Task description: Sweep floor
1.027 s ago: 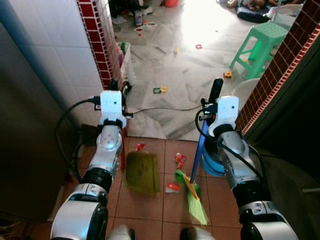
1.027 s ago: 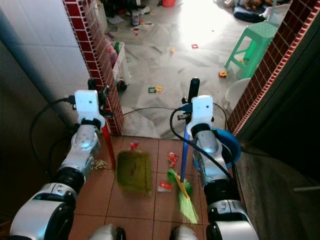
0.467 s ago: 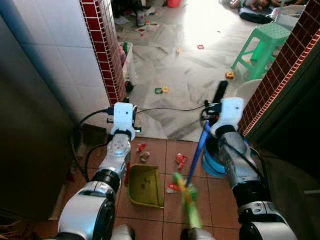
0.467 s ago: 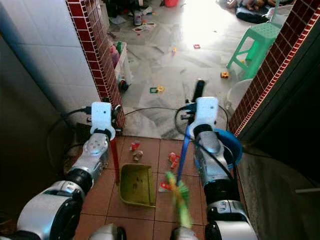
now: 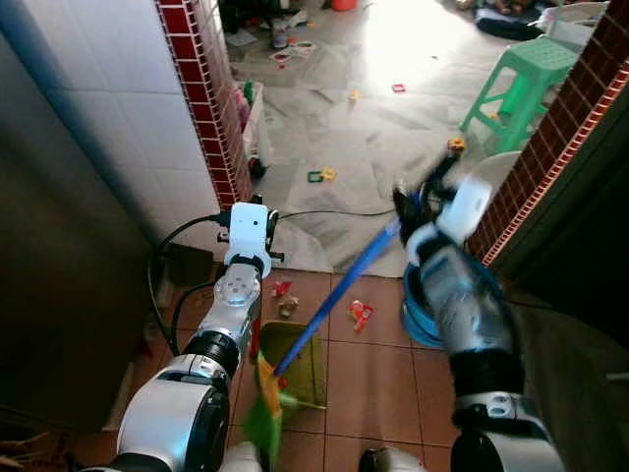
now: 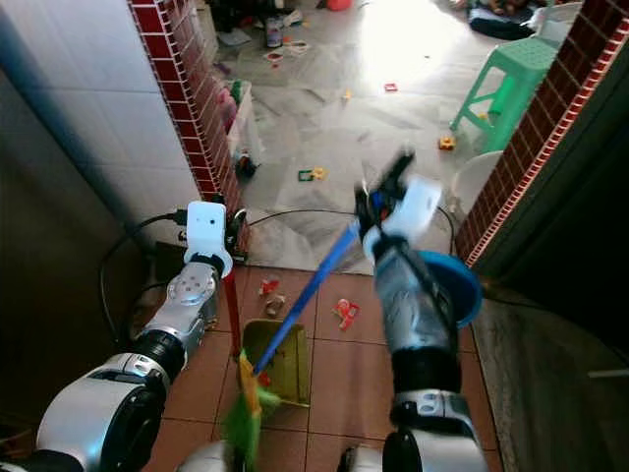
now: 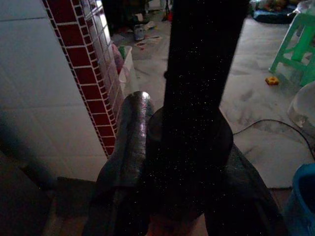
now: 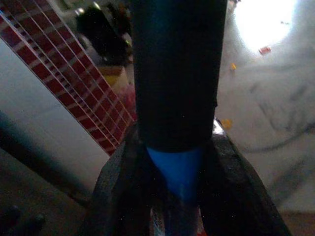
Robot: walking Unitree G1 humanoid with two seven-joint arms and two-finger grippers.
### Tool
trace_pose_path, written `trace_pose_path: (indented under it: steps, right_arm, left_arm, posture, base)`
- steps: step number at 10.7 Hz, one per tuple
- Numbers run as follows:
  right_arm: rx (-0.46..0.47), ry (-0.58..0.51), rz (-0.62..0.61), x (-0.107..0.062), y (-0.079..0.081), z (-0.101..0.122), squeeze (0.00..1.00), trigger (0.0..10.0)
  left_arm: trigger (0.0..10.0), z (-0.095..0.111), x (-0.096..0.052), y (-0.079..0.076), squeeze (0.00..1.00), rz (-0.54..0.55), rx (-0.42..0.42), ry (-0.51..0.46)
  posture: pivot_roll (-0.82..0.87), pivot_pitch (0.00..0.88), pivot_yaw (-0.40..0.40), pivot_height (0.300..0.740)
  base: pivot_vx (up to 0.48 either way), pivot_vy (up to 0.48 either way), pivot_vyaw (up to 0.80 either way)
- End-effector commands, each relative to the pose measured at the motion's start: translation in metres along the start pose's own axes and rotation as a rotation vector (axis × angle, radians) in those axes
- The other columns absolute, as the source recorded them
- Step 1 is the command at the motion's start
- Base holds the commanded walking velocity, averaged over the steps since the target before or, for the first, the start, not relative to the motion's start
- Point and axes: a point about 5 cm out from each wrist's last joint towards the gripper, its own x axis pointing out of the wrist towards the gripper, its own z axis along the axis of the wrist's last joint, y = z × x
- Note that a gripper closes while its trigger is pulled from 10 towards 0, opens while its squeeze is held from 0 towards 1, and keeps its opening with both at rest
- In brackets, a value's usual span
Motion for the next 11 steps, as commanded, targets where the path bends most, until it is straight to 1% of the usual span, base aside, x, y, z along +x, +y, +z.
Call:
trace_pose_path:
  steps: [1, 2, 3, 4, 5, 6, 7, 8, 9, 10, 11]
  right_arm:
    - [0.021, -0.078, 0.107, 0.005, 0.021, 0.019, 0.00, 10.0]
    - [-0.130, -0.129, 0.171, 0.006, 0.031, 0.032, 0.00, 10.0]
    - [-0.300, -0.186, 0.224, 0.003, 0.039, 0.046, 0.00, 10.0]
    - [-0.346, -0.204, 0.224, 0.001, 0.035, 0.052, 0.00, 10.0]
    - [-0.466, -0.226, 0.204, -0.003, 0.029, 0.053, 0.00, 10.0]
    - [-0.559, -0.235, 0.151, -0.007, 0.020, 0.052, 0.00, 10.0]
    - [-0.624, -0.226, 0.121, -0.009, 0.015, 0.049, 0.00, 10.0]
    - [-0.683, -0.196, 0.062, -0.012, 0.005, 0.042, 0.00, 10.0]
    - [-0.723, -0.163, 0.023, -0.017, -0.004, 0.031, 0.00, 10.0]
    - [-0.723, -0.120, -0.003, -0.024, -0.013, 0.016, 0.00, 10.0]
    - [-0.612, -0.060, -0.041, -0.029, -0.021, 0.003, 0.00, 10.0]
  left_arm:
    - [10.0, -0.022, -0.008, -0.007, 0.00, -0.031, -0.023, 0.116]
    - [10.0, -0.021, -0.007, -0.007, 0.00, -0.035, -0.033, 0.115]
    - [10.0, -0.021, -0.007, -0.008, 0.00, -0.042, -0.071, 0.111]
    - [10.0, -0.020, -0.007, -0.006, 0.00, -0.034, -0.104, 0.111]
    - [10.0, -0.019, -0.006, -0.004, 0.00, -0.025, -0.118, 0.099]
    - [10.0, -0.016, -0.005, -0.001, 0.00, -0.013, -0.109, 0.084]
    - [10.0, -0.012, -0.004, 0.003, 0.00, -0.012, -0.101, 0.065]
    - [10.0, -0.008, -0.003, 0.008, 0.00, -0.009, -0.107, 0.039]
    - [10.0, -0.005, -0.003, 0.013, 0.00, -0.009, -0.122, 0.008]
    - [10.0, -0.003, -0.005, 0.018, 0.00, 0.003, -0.150, -0.018]
    - [10.0, 0.000, -0.008, 0.021, 0.00, 0.011, -0.169, -0.048]
  posture:
    - [-0.07, 0.059, 0.053, 0.740]
    - [-0.07, 0.058, 0.055, 0.740]
    - [-0.08, 0.055, 0.055, 0.740]
    - [-0.08, 0.050, 0.054, 0.740]
    - [-0.08, 0.050, 0.054, 0.740]
    - [-0.08, 0.045, 0.051, 0.740]
    - [-0.08, 0.044, 0.050, 0.740]
    - [-0.08, 0.037, 0.046, 0.740]
    - [-0.07, 0.033, 0.043, 0.740]
    - [-0.06, 0.030, 0.043, 0.740]
    - [-0.06, 0.024, 0.042, 0.740]
  base:
    - [0.000, 0.000, 0.00]
    - [0.000, 0.000, 0.00]
    - [0.000, 0.000, 0.00]
    - [0.000, 0.000, 0.00]
    - [0.000, 0.000, 0.00]
    - [0.000, 0.000, 0.00]
    - [0.000, 0.000, 0.00]
    - [0.000, 0.000, 0.00]
    - [0.000, 0.000, 0.00]
    - [0.000, 0.000, 0.00]
    - [0.000, 0.000, 0.00]
